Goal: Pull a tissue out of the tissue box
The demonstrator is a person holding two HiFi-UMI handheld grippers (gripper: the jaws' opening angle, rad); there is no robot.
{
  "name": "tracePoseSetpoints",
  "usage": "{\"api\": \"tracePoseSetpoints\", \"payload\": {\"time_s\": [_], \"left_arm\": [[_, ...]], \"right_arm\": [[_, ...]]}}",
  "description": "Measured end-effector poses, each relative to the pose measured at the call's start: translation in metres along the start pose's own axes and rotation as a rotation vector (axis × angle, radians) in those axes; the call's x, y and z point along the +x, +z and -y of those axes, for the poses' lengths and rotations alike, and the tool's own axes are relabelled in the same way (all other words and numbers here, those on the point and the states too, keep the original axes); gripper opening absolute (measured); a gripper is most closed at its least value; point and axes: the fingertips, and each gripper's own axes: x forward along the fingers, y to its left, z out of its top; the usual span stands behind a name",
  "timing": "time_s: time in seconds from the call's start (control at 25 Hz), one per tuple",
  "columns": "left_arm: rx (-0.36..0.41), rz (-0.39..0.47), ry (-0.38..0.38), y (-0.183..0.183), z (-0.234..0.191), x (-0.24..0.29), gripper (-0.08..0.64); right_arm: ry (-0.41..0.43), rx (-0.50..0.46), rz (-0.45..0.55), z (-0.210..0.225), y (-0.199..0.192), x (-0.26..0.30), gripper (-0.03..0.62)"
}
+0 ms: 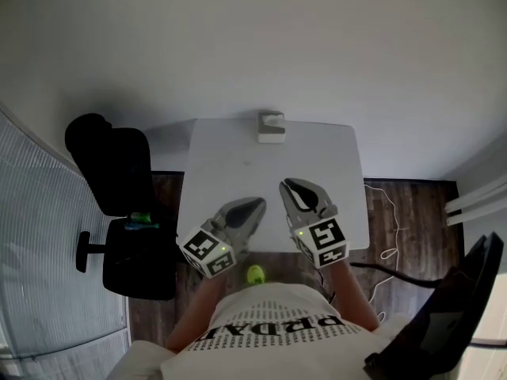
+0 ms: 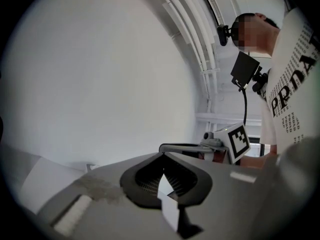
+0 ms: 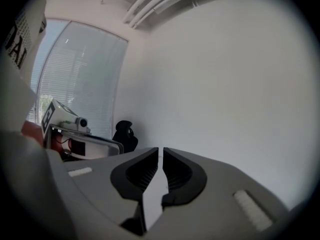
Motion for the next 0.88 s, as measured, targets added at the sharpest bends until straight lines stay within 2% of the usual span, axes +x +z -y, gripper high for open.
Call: {"api": "tracePoseSetpoints", "payload": {"time_s": [0.44, 0.64, 0.88], "left_arm": [[0.013, 0.011, -0.004, 0.007, -0.019, 0.01, -0.009], [0.029, 0.004, 0.032, 0.007, -0.027, 0.02, -0.009], [0.046, 0.001, 0.08, 0.015, -0.046, 0.048, -0.009]], "right_arm": [[-0.02, -0.018, -0.009, 0.014, -0.005, 0.011, 0.037], [-0.021, -0.01, -0.016, 0.038, -0.013, 0.019, 0.037], [0.019, 0.01, -0.002, 0.065, -0.012, 0.038, 0.037]]}}
